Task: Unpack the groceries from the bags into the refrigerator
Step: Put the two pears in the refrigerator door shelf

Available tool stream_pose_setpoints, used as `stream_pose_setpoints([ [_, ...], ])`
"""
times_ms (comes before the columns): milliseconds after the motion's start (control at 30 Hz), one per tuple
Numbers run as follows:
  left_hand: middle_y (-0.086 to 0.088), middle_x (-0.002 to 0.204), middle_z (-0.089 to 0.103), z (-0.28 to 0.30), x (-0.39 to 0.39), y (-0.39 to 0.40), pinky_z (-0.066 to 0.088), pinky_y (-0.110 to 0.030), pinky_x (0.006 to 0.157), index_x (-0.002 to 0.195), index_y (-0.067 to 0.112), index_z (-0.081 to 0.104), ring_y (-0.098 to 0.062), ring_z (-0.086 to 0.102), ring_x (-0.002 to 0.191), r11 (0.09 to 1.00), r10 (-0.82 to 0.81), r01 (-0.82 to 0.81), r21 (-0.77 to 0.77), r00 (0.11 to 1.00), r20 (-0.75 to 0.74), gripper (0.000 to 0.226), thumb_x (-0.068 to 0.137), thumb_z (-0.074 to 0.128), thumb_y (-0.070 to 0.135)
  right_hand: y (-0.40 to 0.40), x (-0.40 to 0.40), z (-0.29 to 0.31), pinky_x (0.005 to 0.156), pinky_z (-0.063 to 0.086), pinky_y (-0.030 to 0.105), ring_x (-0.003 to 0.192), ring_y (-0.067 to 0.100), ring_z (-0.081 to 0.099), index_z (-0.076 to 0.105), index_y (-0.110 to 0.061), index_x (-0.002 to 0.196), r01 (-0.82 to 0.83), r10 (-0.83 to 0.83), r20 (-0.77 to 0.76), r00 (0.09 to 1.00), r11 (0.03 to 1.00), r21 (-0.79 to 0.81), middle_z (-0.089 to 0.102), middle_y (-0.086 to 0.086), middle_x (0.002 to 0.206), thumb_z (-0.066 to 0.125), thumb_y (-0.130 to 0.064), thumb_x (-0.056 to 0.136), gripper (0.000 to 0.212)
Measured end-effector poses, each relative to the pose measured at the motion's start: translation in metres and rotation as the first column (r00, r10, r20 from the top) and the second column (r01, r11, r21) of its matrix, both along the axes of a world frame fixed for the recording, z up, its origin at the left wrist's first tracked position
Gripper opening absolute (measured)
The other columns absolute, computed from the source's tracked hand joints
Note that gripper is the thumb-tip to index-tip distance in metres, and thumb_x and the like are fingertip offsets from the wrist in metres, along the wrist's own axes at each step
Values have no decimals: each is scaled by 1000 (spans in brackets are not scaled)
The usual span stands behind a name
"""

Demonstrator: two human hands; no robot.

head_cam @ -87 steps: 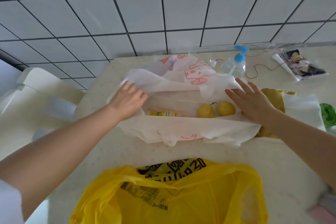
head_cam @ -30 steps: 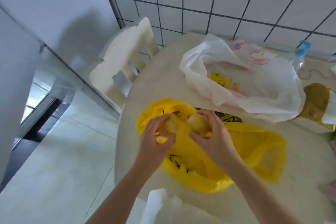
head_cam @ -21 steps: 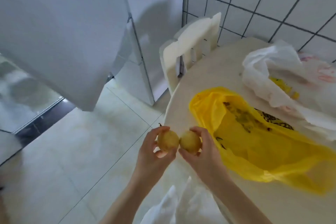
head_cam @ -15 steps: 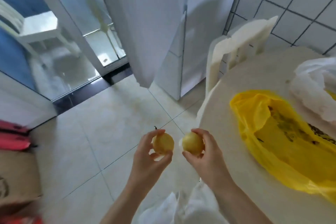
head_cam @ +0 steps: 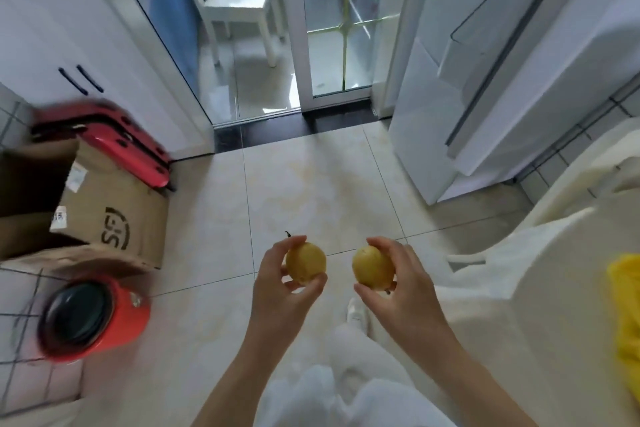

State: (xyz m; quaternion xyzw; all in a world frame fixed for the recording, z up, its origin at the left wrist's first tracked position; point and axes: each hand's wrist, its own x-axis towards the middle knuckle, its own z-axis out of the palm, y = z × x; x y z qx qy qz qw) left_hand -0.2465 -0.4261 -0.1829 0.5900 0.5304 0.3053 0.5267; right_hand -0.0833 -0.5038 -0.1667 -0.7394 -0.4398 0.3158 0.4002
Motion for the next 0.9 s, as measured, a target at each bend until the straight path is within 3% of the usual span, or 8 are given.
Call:
stream_pose_setpoints([
  [200, 13, 117, 56, 1, 13, 58, 55, -20, 68, 115, 35, 58, -13, 64, 95, 999, 26, -25, 22, 1000, -14, 54, 73, 82, 10, 73, 18, 3, 77, 47, 9, 101, -6, 51, 49, -35, 118, -21, 20, 30, 999, 999, 31, 49, -14, 113, 80, -17, 73, 58],
  [400, 16, 119, 55, 15, 54, 143, 58, -25, 72, 116, 35, 58, -12, 64, 97, 997, -13, 15, 75, 999, -32, 55, 73, 82, 12, 161, 53, 17, 81, 48, 12, 100, 5, 55, 50, -31, 124, -49, 45, 79, 996, 997, 53, 51, -9, 115, 79, -17, 75, 59],
  [567, 16, 120, 53, 35, 99, 220, 55, -17, 71, 123, 29, 55, -14, 61, 101, 978, -76, 84, 193, 996, -49, 57, 75, 82, 14, 232, 89, 35, 83, 51, 16, 101, 7, 54, 48, -29, 128, -39, 26, 124, 992, 994, 104, 50, -9, 117, 79, -19, 76, 61],
  [767, 14, 120, 54, 33, 145, 289, 55, -18, 72, 125, 30, 54, -16, 60, 102, 967, -148, 150, 207, 989, -22, 58, 76, 81, 13, 296, 132, 42, 88, 52, 22, 104, 9, 53, 46, -28, 131, 104, -116, 114, 987, 989, 104, 48, -7, 119, 76, -19, 79, 60],
  [900, 13, 120, 53, 27, 174, 335, 57, -20, 73, 127, 29, 54, -17, 60, 103, 945, -259, 261, 195, 965, -37, 60, 76, 80, 14, 330, 156, 43, 88, 48, 17, 104, 6, 51, 44, -32, 131, 215, -224, 109, 968, 972, 90, 46, -10, 120, 75, -21, 81, 60],
])
